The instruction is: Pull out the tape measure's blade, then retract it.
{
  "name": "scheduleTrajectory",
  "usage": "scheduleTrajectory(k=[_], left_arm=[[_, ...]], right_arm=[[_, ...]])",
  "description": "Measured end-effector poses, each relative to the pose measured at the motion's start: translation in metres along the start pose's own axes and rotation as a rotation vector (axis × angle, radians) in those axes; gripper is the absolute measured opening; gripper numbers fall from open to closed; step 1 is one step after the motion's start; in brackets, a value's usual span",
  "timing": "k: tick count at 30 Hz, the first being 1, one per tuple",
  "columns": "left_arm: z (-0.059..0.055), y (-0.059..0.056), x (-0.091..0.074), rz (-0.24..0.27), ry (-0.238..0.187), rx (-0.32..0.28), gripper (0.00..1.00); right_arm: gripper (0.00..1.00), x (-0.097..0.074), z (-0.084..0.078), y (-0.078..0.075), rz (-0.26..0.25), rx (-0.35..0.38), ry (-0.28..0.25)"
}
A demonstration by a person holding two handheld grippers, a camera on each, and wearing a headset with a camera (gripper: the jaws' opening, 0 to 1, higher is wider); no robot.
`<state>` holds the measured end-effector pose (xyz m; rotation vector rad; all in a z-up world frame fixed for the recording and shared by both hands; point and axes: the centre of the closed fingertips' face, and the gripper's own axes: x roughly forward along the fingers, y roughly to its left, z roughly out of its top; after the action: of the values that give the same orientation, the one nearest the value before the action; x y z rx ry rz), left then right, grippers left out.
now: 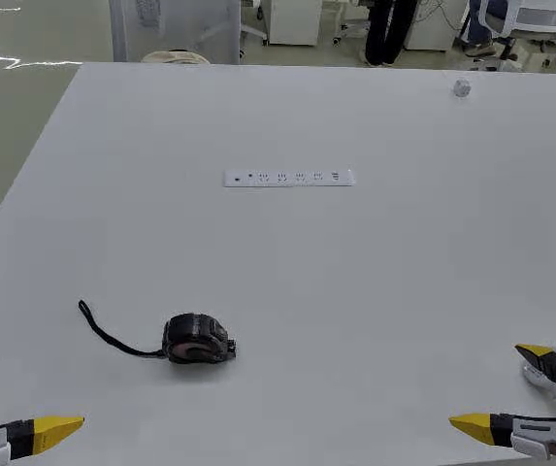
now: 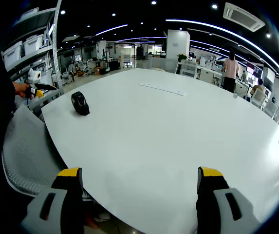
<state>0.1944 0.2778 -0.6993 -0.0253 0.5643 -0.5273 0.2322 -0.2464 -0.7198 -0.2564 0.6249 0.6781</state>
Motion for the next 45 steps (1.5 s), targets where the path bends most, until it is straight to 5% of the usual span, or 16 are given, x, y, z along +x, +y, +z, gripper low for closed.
scheduleTrajectory(k=[20,31,38,41,45], left_arm=[[0.002,-0.002,0.004,-0.020,0.019,0.008,1.00],[0.016,-0.010,0.023,-0.115,0.064,0.099,1.00],[0.021,-0.014,0.042,-0.155,0.124,0.139,1.00],[0.016,-0.021,0.053,-0.197,0.201,0.195,1.00],[0.026,-0.026,0.064,-0.213,0.203,0.218,1.00]], right_arm=[[1.00,-0.001,-0.003,-0.004,-0.004,-0.008,0.016],[1.00,0.010,0.012,0.001,0.039,-0.050,0.006],[1.00,0.024,0.022,0.015,0.074,-0.064,0.013],[1.00,0.037,0.028,0.022,0.121,-0.087,0.023],[1.00,0.052,0.035,0.031,0.157,-0.117,0.029]])
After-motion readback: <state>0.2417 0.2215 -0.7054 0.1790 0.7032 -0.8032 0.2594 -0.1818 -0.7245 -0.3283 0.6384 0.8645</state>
